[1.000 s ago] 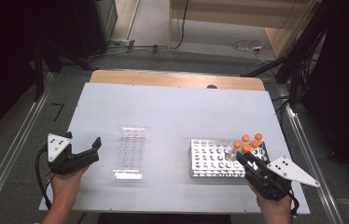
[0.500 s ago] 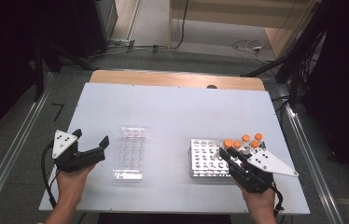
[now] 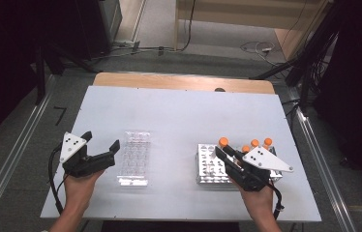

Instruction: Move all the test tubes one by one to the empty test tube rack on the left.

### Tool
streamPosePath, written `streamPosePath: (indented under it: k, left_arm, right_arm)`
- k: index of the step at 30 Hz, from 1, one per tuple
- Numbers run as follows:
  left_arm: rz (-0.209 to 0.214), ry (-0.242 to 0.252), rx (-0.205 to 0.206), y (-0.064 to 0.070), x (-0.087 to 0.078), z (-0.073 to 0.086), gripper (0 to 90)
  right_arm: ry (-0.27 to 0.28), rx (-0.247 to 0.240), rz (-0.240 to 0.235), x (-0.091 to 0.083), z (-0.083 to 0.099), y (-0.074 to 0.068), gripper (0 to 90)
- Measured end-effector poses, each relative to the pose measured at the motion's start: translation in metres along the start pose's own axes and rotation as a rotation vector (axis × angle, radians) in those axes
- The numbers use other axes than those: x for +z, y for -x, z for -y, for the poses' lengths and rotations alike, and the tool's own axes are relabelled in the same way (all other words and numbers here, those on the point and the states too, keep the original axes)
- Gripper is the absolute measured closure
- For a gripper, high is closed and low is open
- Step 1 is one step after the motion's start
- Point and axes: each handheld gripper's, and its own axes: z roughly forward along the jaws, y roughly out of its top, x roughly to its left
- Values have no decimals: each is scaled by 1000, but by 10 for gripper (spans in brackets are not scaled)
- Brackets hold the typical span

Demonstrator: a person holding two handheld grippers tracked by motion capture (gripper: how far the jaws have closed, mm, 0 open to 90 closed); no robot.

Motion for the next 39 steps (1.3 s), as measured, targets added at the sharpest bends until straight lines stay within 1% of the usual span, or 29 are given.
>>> streamPosePath:
  k: [7,9,10,14,16,17,19,24,27,29,35,39]
  left_arm:
    - [49,6,14,9,4,-5,62]
    - [66,5,18,12,7,-6,67]
    - [77,1,22,14,8,-7,67]
    - [120,5,42,23,14,-9,84]
    - [144,7,52,28,17,-11,118]
    - [156,10,54,30,19,-12,118]
    - [175,11,58,35,23,-15,129]
    - [234,8,72,45,35,-21,172]
    - [274,12,92,52,41,-25,204]
    - [302,12,92,58,45,-27,219]
    - [391,8,119,78,51,-32,255]
    - [444,14,138,88,52,-35,323]
  right_arm:
    - [-14,-16,-28,15,-3,-7,721]
    - [-22,-22,-39,23,-4,-12,722]
    - [-22,-22,-39,23,-4,-12,722]
    - [-32,-29,-55,33,-5,-16,722]
    - [-42,-35,-66,41,-6,-20,722]
    - [-42,-35,-66,41,-6,-20,722]
    - [-49,-44,-77,46,-6,-23,722]
    - [-63,-57,-97,58,-7,-29,722]
    - [-74,-57,-106,65,-7,-31,721]
    - [-81,-59,-111,70,-7,-33,722]
    - [-98,-67,-126,81,-6,-37,722]
    - [-107,-71,-129,86,-6,-39,721]
